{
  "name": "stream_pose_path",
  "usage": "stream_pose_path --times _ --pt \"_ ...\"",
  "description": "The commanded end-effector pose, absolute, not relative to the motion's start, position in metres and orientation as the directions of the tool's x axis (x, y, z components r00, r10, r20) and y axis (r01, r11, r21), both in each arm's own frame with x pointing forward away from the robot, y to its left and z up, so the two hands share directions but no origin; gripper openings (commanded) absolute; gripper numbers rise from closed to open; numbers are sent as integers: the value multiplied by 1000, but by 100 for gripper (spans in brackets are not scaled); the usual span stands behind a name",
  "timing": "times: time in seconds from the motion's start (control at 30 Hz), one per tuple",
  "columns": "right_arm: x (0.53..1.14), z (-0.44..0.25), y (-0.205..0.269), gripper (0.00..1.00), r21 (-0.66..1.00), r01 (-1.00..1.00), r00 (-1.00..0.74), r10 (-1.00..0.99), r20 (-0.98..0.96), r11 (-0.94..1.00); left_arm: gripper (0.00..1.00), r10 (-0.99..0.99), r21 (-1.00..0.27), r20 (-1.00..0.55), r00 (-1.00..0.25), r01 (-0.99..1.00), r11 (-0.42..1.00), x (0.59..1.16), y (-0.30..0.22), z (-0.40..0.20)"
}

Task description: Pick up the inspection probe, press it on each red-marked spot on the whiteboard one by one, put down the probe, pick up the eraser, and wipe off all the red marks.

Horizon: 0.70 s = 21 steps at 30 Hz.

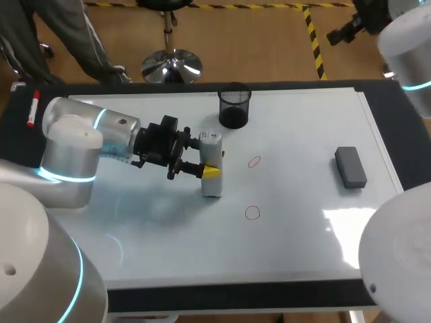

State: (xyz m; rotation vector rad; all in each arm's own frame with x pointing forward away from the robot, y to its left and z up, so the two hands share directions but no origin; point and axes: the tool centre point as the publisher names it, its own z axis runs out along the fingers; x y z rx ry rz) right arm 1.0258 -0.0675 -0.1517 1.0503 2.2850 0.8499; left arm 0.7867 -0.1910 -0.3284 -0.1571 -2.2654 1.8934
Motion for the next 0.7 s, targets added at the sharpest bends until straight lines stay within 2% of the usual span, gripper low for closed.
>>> stream_pose_path --times 0.03,0.23,0.6,0.7 --pt "1016 -131 -87 100 481 643 -649 757 -69 596 0 198 -983 74 -977 -38 178 785 -191 -338" --pt "1010 -133 -95 100 401 688 -629 772 -85 605 0 198 -983 74 -977 -38 178 785 -191 -338" --pt "985 -143 -100 100 243 775 -607 794 29 583 0 198 -983 74 -977 -38 178 785 -191 -338" --pt "985 -143 -100 100 243 775 -607 794 29 583 0 198 -983 74 -977 -38 178 785 -191 -338"
